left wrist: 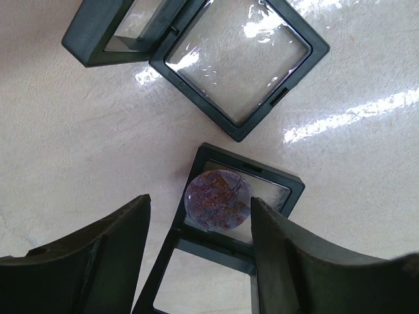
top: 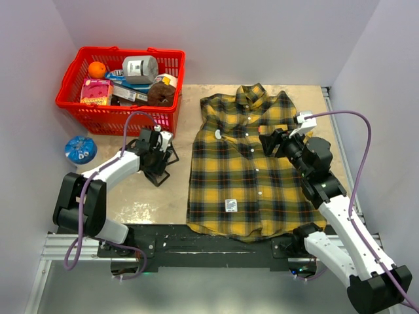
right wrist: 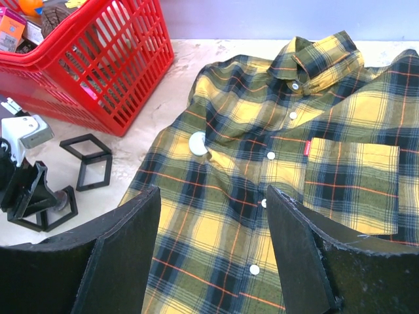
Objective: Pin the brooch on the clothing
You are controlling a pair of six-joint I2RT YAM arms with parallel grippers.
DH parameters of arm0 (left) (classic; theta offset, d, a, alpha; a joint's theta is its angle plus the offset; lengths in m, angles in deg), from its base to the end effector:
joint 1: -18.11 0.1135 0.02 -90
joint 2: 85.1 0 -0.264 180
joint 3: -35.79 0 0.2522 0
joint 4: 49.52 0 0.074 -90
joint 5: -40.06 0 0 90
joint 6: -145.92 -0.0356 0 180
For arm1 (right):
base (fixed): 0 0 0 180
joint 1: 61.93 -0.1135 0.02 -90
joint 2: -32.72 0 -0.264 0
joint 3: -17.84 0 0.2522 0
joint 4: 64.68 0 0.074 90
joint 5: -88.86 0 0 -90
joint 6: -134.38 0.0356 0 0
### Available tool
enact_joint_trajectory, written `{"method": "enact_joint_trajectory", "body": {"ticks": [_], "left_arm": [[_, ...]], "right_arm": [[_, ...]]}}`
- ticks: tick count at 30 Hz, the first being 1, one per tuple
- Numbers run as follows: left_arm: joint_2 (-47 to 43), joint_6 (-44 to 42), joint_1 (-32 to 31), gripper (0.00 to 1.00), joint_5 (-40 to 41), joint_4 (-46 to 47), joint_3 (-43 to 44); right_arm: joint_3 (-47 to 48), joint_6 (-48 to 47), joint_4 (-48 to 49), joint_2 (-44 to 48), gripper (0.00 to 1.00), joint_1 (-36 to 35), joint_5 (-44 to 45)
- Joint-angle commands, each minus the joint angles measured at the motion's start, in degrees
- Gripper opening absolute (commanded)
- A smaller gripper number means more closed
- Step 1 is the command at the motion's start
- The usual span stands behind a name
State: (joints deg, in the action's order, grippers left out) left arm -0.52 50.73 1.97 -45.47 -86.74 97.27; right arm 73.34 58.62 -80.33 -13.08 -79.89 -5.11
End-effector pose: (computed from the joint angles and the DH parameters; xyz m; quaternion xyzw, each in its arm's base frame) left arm 0.2709 -0.0755 0.1822 0.1689 0.9511 0.0131 0.2584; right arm 0.1833 0.0620 0.3339 -0.0473 0.7413 0.2103 0.6357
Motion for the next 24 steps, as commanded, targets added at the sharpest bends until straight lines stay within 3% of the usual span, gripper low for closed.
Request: {"method": "enact_joint_trajectory", "body": {"ticks": [1, 9, 18, 24], "left_arm": [[0.4, -0.7, -0.3, 0.67, -0.7, 0.3, 2.0], [1.1, -1.3, -1.5, 0.74, -0.5, 0.4, 2.1], [2.5, -1.3, -1.9, 0.66, 0.3, -0.1, 2.6], [3.0, -1.2, -2.4, 0.67, 0.6, -0.4, 2.5]], "right_arm": [[0.0, -0.8, 1.7, -0.2, 0.69, 0.2, 0.4], [-0.1, -0.7, 1.6, -0.2, 0.69, 0.1, 0.4], [0.0, -0.7, 1.7, -0.3, 0.69, 0.1, 0.4], [0.0, -0.7, 1.7, -0.5, 0.69, 0.1, 0.4]]}}
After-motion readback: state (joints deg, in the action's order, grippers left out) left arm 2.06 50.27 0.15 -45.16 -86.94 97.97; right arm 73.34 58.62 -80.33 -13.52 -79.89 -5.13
